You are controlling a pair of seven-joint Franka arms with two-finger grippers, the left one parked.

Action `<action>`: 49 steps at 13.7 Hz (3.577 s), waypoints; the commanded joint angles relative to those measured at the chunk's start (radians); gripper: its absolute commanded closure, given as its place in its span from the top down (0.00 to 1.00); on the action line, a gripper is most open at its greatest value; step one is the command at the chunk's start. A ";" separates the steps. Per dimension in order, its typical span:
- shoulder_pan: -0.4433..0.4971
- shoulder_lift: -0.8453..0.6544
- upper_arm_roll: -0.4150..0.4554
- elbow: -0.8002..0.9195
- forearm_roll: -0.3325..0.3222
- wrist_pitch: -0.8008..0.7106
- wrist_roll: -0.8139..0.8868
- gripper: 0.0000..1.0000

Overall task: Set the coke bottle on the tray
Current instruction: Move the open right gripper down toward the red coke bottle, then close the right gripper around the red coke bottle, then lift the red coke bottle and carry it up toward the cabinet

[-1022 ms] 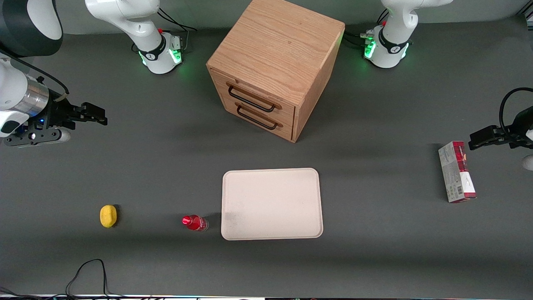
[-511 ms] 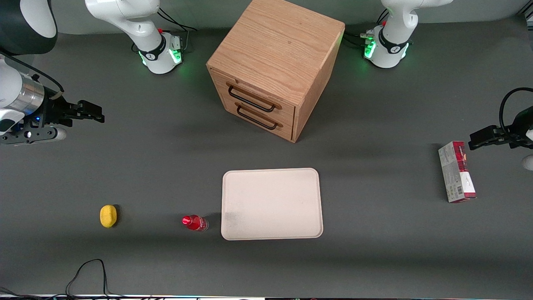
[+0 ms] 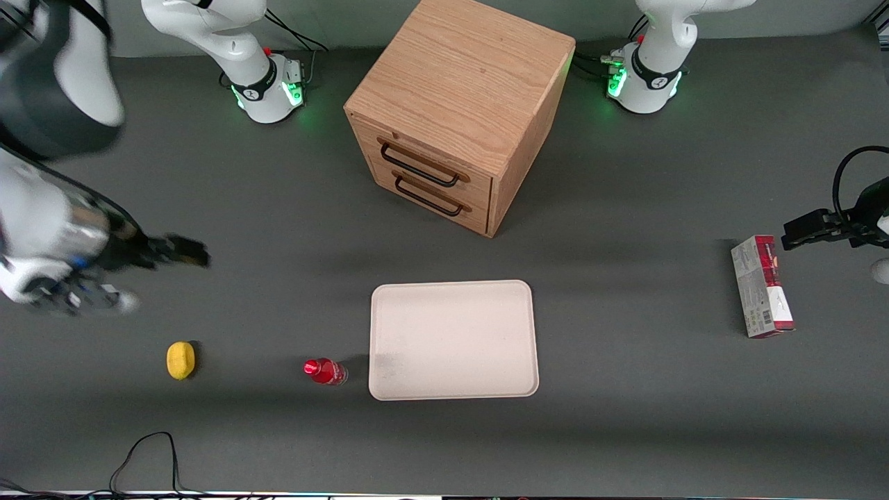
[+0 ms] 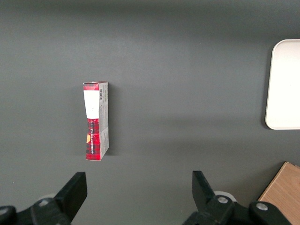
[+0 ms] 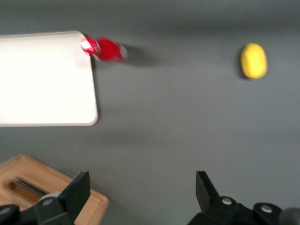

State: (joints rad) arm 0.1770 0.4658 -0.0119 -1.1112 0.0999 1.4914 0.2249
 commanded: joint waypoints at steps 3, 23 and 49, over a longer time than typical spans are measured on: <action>0.108 0.316 -0.010 0.360 0.000 0.084 0.218 1.00; 0.133 0.540 -0.008 0.332 -0.083 0.357 0.222 0.97; 0.038 -0.232 -0.013 -0.176 -0.037 -0.168 -0.047 0.00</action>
State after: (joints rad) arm 0.2081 0.4357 -0.0166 -1.0007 0.0522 1.2424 0.2214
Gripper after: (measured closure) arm 0.687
